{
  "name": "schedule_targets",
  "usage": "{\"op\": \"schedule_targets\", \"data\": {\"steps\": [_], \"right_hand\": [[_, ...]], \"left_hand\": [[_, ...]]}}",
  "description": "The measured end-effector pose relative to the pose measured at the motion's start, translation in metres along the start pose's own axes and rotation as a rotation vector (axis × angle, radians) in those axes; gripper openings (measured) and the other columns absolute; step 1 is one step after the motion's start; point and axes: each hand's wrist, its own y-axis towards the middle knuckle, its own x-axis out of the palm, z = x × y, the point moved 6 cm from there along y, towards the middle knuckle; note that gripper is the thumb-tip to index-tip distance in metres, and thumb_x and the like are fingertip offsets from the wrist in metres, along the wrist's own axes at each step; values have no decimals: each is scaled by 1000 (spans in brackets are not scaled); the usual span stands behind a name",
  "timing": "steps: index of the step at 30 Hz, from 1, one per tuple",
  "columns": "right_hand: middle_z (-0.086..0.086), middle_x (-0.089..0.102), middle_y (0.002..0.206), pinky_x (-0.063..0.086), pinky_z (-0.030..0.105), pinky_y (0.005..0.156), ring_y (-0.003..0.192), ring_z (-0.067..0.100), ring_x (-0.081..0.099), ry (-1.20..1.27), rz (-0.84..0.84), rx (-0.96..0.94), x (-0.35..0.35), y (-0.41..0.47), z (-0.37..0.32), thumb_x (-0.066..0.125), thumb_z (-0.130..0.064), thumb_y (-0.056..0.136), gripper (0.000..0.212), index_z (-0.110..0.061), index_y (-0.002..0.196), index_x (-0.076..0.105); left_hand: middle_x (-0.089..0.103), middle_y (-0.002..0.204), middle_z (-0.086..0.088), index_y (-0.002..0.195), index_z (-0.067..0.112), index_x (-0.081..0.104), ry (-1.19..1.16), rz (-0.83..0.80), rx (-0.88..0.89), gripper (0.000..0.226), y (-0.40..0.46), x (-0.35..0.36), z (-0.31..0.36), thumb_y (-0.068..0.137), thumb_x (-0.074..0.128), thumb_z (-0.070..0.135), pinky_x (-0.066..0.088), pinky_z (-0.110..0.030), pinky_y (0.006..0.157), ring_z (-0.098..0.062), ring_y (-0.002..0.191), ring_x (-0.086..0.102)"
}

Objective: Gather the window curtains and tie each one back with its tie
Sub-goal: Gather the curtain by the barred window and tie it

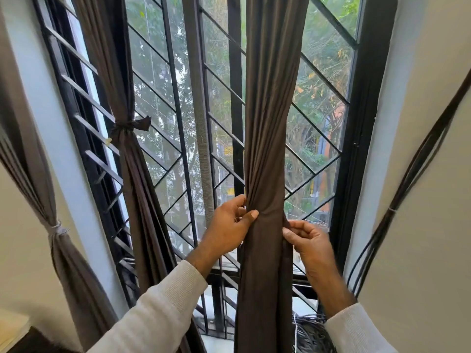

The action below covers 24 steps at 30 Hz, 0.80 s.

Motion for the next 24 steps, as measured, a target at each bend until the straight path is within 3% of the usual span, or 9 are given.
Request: {"op": "schedule_targets", "data": {"steps": [2,4,7,9,11,12,16,22,24], "right_hand": [[6,80,79,63,33,69,71,23,75,-205,169,-145,-6,-8,-12,88,-5,83,14,-13,92,80],[-4,74,73,62,31,65,66,16,70,-482,295,-350,-2,-28,-27,90,-13,82,15,-21,87,78],[-10,71,89,62,35,75,81,7,68,-665,265,-627,19,-54,-34,85,-9,86,20,-21,100,79],[-10,73,99,62,41,81,92,9,70,-701,218,-685,22,-60,-29,80,-8,92,21,-20,109,79],[-11,74,105,63,39,83,96,7,71,-678,197,-677,21,-64,-25,76,-7,96,23,-20,115,79],[-11,75,105,64,37,83,95,5,72,-644,195,-651,20,-67,-25,75,-7,97,23,-20,116,79],[-13,77,90,66,39,76,83,5,76,-414,243,-467,16,-69,-24,72,-10,100,19,-25,112,71],[-7,75,83,66,41,68,75,13,76,-351,200,-366,11,-59,-40,64,-40,102,36,-30,137,63],[-7,75,77,66,43,66,70,13,75,-428,156,-368,14,-54,-46,64,-44,102,34,-31,133,68]], "left_hand": [[78,87,7,104,31,68,264,140,22,21,-4,-5,5,96,64,49,66,-45,78,-14,81,76],[69,71,10,87,27,60,469,291,83,22,-11,-2,16,97,67,45,61,-37,67,-12,65,67],[68,70,7,87,25,61,519,330,155,22,-18,14,29,100,65,42,58,-35,62,-15,62,65],[65,68,10,86,24,62,491,310,162,21,-18,20,31,101,66,39,54,-24,59,-10,60,63],[65,69,13,87,25,66,453,288,157,17,-17,22,33,101,69,35,45,-12,58,-6,59,62],[68,70,12,91,25,69,420,268,168,14,-17,23,33,101,69,34,47,-13,58,-6,60,64],[72,71,8,102,26,72,298,161,198,18,-18,32,30,101,67,42,60,-36,59,-11,62,70],[77,83,9,113,29,74,265,129,223,21,-24,32,36,103,65,45,65,-41,65,-13,72,76],[77,85,8,116,30,73,268,118,213,24,-24,31,35,103,63,47,66,-41,67,-13,74,77]]}}
